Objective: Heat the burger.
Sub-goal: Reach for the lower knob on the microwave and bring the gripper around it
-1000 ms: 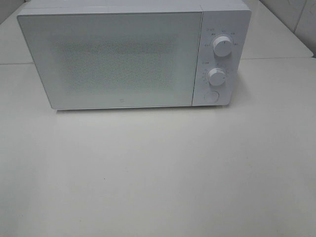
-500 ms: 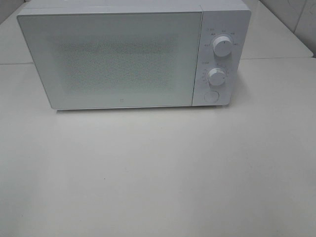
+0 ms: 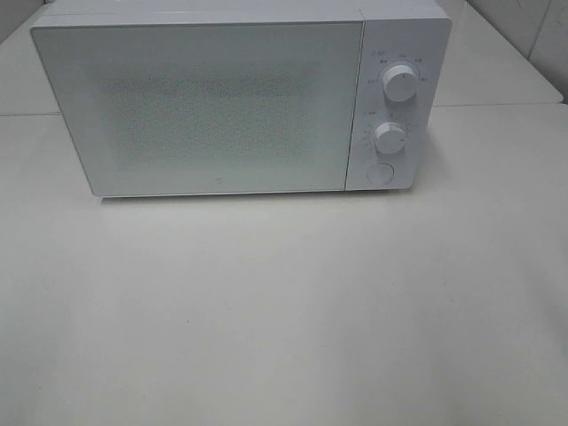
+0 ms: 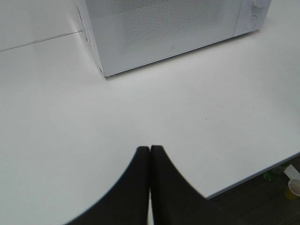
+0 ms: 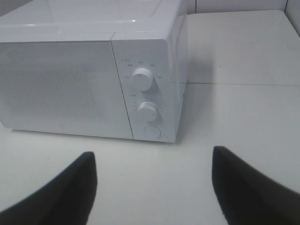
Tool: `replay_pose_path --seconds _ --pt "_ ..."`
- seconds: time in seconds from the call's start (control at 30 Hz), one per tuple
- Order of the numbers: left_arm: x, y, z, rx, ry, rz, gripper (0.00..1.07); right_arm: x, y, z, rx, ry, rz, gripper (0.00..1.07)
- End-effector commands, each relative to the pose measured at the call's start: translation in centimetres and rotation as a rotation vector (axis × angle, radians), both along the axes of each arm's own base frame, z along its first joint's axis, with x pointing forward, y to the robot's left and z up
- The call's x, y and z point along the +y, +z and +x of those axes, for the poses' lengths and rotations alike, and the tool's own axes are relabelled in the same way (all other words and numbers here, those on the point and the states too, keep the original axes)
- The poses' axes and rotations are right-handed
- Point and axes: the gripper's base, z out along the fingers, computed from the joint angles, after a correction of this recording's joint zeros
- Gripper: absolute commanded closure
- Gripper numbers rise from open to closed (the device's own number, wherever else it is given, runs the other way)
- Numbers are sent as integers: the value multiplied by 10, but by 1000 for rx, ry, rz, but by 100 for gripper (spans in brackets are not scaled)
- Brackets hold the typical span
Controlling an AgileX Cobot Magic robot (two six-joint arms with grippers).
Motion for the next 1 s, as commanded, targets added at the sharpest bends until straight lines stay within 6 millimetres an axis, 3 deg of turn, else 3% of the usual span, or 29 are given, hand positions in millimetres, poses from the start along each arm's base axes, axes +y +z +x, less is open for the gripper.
replay_pose_path --seconds 0.03,0.17,0.2,0.27,0.47,0.7,1.0 --pt "1 0 -3 -21 -4 -7 106 4 0 17 -24 -8 4 41" --pt "1 0 -3 -21 -4 -7 106 13 -5 48 -30 -6 5 41" --pt "1 0 -3 -21 -4 -7 106 13 -5 48 -30 -6 5 41" --pt "1 0 -3 -21 -4 -7 106 20 -14 71 -14 -5 -1 41" --pt "1 0 -3 -21 -4 -7 106 26 -24 92 -12 -4 -2 41" --pt "1 0 -3 -21 -4 -7 106 38 -48 132 -40 -2 8 41" --pt "1 0 -3 -19 -4 -6 106 48 -77 163 -81 0 21 41"
